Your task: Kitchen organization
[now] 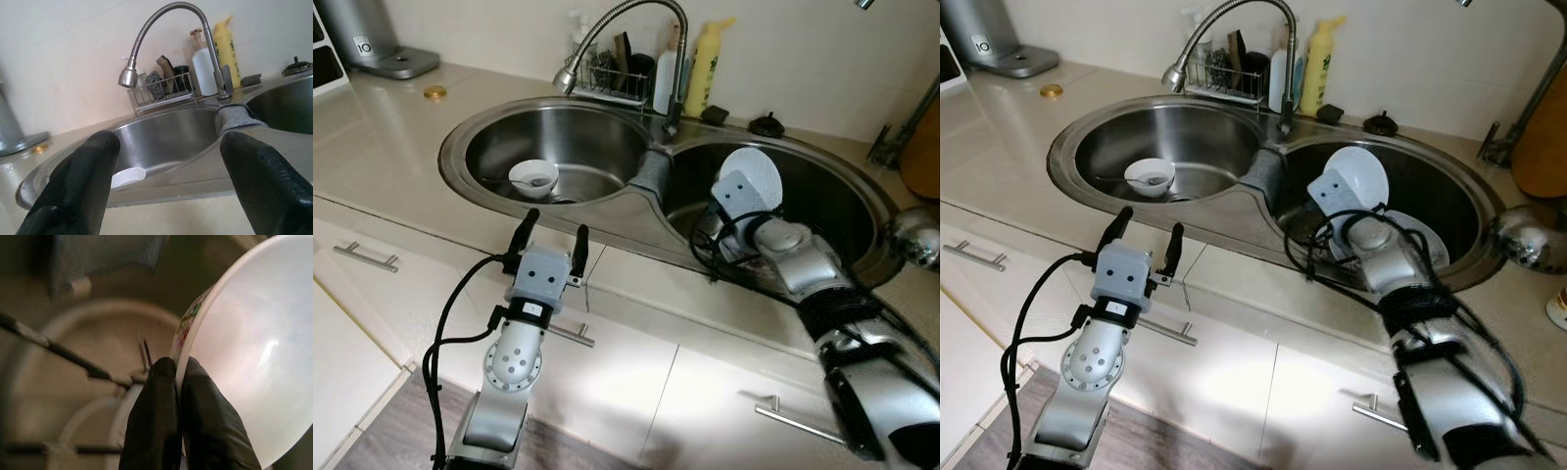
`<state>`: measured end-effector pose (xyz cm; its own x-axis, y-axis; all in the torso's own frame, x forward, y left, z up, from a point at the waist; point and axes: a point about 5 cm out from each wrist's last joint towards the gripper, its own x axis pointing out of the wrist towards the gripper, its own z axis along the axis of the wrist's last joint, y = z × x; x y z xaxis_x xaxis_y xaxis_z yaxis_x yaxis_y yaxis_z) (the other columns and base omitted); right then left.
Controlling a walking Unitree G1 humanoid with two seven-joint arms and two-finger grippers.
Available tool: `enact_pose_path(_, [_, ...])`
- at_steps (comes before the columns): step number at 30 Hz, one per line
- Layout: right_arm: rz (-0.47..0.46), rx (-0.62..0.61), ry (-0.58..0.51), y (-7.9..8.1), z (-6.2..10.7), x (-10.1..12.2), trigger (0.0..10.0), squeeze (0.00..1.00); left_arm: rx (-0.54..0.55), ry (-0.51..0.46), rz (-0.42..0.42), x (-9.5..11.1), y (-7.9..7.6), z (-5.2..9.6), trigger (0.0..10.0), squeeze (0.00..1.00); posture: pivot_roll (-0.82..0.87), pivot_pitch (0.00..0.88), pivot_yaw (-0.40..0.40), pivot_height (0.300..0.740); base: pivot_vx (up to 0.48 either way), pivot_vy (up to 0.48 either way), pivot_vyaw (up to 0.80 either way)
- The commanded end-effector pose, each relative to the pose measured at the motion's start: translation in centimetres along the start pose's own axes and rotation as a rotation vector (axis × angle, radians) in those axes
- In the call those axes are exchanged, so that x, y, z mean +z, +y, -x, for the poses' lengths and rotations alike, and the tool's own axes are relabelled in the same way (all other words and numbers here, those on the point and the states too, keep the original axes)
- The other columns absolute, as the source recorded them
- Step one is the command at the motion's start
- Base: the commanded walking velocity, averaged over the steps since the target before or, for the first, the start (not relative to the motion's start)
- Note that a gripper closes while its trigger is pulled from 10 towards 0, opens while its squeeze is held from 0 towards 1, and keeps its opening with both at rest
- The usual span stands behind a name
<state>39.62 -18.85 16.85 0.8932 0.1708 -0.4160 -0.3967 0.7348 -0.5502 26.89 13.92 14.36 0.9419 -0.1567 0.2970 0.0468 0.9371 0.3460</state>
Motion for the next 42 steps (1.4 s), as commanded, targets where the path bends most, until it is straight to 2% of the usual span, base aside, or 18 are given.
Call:
enact_pose_path(1, [0.033,0.032,0.022,-1.2,0.3,0.1,10.0,0.00,-0.011,0.005,0.001,0.0,-0.4,-0.1,10.0,0.00,0.11,0.000,-0.071,0.740,0.000,0.000,0.00])
enact_pose_path(6, [0.041,0.049,0.104,-3.0,0.9,-1.2,10.0,0.00,-0.013,0.009,0.007,0.0,-0.6,0.0,10.0,0.00,0.11,0.000,-0.075,0.740,0.000,0.000,0.00])
enact_pose_path(9, [0.026,0.060,0.121,-3.2,1.0,-1.4,10.0,0.00,-0.011,0.010,0.007,0.0,-0.6,0.0,10.0,0.00,0.11,0.000,-0.076,0.740,0.000,0.000,0.00])
enact_pose_path(14, [0.037,0.159,0.152,-2.3,0.9,-2.0,10.0,0.00,-0.011,0.010,0.008,0.0,-0.6,0.0,10.0,0.00,0.11,0.000,-0.075,0.740,0.000,0.000,0.00])
enact_pose_path(15, [0.064,0.208,0.169,-1.7,0.8,-2.3,10.0,0.00,-0.012,0.011,0.010,0.0,-0.6,0.0,10.0,0.00,0.11,0.000,-0.075,0.740,0.000,0.000,0.00])
enact_pose_path(20, [0.123,0.302,0.173,-0.9,0.7,-2.4,10.0,0.00,-0.009,0.013,0.011,-0.1,-0.6,-0.1,10.0,0.00,0.11,0.000,-0.076,0.740,0.000,0.000,0.00])
enact_pose_path(24, [0.128,0.313,0.168,-0.9,0.7,-2.2,10.0,0.00,-0.010,0.013,0.011,-0.1,-0.6,-0.1,10.0,0.00,0.11,0.000,-0.075,0.740,0.000,0.000,0.00])
enact_pose_path(26, [0.143,0.322,0.168,-0.8,0.7,-2.1,10.0,0.11,-0.012,0.012,0.011,-0.1,-0.6,-0.1,10.0,0.00,0.11,0.000,-0.075,0.740,0.000,0.000,0.00])
enact_pose_path(27, [0.144,0.322,0.169,-0.9,0.7,-2.1,10.0,0.11,-0.012,0.012,0.011,0.0,-0.6,-0.1,10.0,0.00,0.11,0.000,-0.075,0.740,0.000,0.000,0.00])
enact_pose_path(28, [0.149,0.326,0.168,-0.8,0.7,-2.2,10.0,1.00,-0.011,0.012,0.011,0.0,-0.6,-0.1,10.0,0.00,0.11,0.000,-0.075,0.740,0.000,0.000,0.00])
enact_pose_path(33, [0.152,0.323,0.162,-0.8,0.7,-2.3,10.0,1.00,-0.014,0.013,0.011,-0.1,-0.6,0.0,10.0,0.00,0.11,0.000,-0.074,0.740,0.000,0.000,0.00])
enact_pose_path(37, [0.108,0.279,0.126,-1.1,0.7,-1.9,10.0,1.00,-0.013,0.013,0.013,0.0,-0.6,0.0,10.0,0.00,0.11,0.000,-0.072,0.740,0.000,0.000,0.00])
enact_pose_path(42, [0.016,0.167,0.025,-2.3,0.7,-0.2,10.0,1.00,-0.006,0.000,0.026,0.1,-0.6,0.0,10.0,0.00,0.11,0.000,-0.071,0.740,0.000,0.000,0.00])
